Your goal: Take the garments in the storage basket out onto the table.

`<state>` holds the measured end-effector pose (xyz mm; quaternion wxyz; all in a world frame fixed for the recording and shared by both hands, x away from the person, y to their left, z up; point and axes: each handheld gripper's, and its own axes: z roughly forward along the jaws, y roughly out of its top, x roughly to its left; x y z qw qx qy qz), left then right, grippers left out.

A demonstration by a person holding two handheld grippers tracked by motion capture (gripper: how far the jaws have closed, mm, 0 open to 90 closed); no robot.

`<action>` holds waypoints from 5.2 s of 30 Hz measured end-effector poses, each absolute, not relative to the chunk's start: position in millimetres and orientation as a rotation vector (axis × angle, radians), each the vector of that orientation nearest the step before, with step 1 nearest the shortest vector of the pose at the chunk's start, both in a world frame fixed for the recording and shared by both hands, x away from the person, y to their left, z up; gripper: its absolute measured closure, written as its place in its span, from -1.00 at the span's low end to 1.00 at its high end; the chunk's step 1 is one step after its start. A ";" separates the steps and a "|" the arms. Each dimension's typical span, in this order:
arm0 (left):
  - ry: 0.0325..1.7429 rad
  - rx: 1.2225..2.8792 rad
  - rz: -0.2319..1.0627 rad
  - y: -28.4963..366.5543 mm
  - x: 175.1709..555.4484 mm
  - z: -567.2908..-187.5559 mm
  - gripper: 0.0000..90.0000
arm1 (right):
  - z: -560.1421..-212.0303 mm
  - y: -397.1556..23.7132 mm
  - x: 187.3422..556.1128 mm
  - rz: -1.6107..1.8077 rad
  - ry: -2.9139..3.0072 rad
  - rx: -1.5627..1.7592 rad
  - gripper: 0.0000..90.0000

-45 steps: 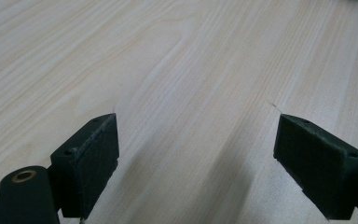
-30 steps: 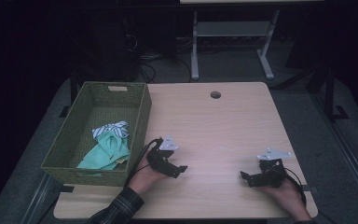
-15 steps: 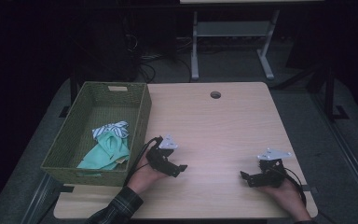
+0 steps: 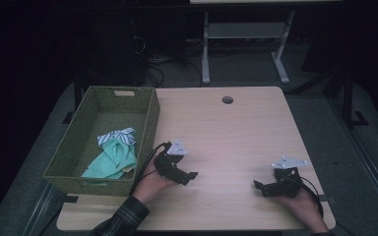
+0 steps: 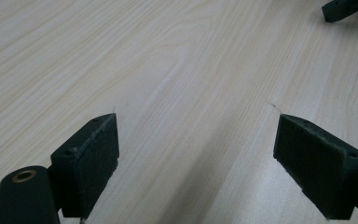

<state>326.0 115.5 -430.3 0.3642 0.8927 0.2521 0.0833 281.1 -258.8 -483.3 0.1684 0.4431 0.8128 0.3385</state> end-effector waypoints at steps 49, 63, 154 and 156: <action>0.604 2.247 0.189 117.6 327.5 -393.2 -0.70 | -483.3 -258.6 281.0 0.962 2.311 1.262 -0.99; 0.592 2.230 0.196 123.8 330.7 -377.9 -0.70 | -483.2 -258.6 281.0 0.963 2.312 1.263 -0.99; 0.955 2.131 0.371 272.3 361.9 -343.3 -0.45 | -483.2 -258.1 281.0 0.961 2.307 1.268 -0.99; 0.956 2.136 0.373 274.3 362.1 -344.1 -0.42 | -483.2 -258.0 281.0 0.962 2.307 1.269 -0.99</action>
